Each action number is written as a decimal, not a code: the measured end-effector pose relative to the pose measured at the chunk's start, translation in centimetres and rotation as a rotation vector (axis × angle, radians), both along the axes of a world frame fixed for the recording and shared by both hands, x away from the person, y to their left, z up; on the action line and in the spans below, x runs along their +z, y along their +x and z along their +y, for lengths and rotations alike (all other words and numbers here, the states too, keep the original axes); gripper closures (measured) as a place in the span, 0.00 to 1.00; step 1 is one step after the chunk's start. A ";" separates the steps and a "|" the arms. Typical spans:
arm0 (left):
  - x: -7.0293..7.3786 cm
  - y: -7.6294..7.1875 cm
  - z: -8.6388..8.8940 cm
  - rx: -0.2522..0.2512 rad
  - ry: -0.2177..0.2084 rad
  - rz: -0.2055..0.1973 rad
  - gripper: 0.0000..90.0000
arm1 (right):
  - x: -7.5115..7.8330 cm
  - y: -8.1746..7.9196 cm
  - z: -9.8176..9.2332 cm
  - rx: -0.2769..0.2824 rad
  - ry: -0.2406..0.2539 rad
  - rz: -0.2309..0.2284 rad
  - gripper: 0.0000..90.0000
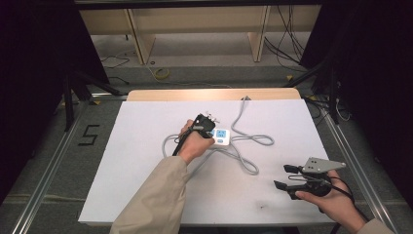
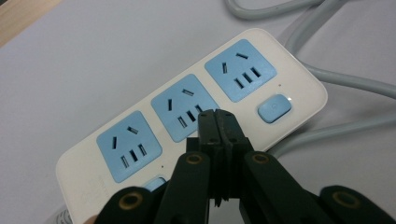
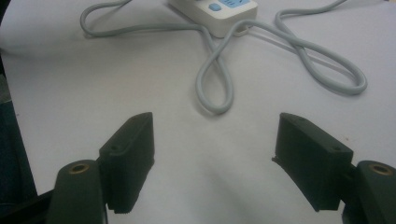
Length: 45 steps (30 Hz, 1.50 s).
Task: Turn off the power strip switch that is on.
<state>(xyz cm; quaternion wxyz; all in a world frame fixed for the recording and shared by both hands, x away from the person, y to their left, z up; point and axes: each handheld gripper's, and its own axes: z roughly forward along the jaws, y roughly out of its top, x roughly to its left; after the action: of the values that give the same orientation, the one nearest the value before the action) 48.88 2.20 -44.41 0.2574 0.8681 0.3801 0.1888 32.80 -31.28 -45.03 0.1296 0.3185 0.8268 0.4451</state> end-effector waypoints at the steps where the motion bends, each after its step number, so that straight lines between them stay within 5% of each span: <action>1: -0.1 0.0 0.0 0.001 0.002 0.000 1.00 | 0.0 0.0 0.0 0.000 0.000 -0.001 0.32; 25: -0.2 0.3 -0.1 0.004 0.011 0.031 1.00 | 0.0 -0.1 0.1 0.005 -0.002 -0.001 0.32; 32: 0.0 0.4 -0.6 -0.001 0.056 0.032 1.00 | 0.0 -0.1 0.1 0.006 -0.003 -0.002 0.32; 45: 0.0 0.4 -0.9 0.001 0.075 0.039 1.00 | 0.0 -0.1 0.2 0.009 -0.003 0.000 0.32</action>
<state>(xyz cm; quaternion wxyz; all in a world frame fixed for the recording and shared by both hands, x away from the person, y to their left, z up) 49.33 1.29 -44.37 0.2172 0.8805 0.3780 0.1861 32.69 -31.11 -45.05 0.1281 0.3148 0.8288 0.4445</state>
